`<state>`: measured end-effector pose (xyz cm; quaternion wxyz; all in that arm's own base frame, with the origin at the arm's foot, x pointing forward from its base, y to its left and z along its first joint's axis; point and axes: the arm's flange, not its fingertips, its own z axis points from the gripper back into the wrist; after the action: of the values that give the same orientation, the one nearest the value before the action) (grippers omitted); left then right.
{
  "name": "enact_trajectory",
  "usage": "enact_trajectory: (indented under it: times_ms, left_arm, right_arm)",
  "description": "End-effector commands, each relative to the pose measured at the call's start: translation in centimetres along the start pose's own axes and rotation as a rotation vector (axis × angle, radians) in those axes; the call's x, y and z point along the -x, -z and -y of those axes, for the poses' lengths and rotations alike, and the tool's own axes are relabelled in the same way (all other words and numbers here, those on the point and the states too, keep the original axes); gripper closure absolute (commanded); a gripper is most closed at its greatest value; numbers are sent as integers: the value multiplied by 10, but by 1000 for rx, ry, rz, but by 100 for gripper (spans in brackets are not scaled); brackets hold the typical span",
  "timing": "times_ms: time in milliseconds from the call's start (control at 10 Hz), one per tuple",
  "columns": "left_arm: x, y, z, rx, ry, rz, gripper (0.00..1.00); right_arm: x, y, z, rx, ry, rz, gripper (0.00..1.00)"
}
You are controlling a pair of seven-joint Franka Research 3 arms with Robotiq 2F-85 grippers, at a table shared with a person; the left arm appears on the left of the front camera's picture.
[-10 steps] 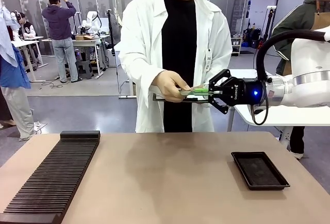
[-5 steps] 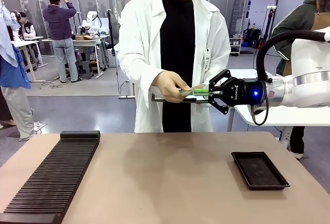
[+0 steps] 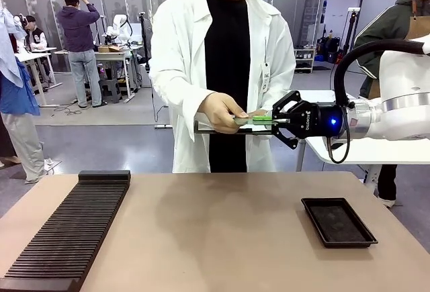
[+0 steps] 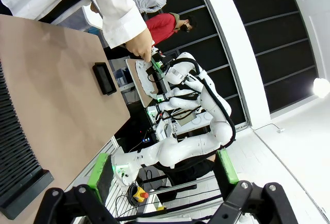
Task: Inspect the PCB.
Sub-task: Place the Blank PCB in the ESD tray.
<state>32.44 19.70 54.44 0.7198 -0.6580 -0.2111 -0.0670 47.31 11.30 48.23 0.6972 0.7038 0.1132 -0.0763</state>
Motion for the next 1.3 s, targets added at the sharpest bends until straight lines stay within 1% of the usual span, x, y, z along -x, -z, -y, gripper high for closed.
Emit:
enact_trajectory:
  times_ms: [0, 1200]
  left_arm:
    - [1, -2, 1, 15, 13, -9, 0]
    - [1, -2, 1, 15, 13, -9, 0]
  right_arm:
    - [0, 1, -2, 0, -7, -2, 100]
    - [0, 1, -2, 0, -7, -2, 100]
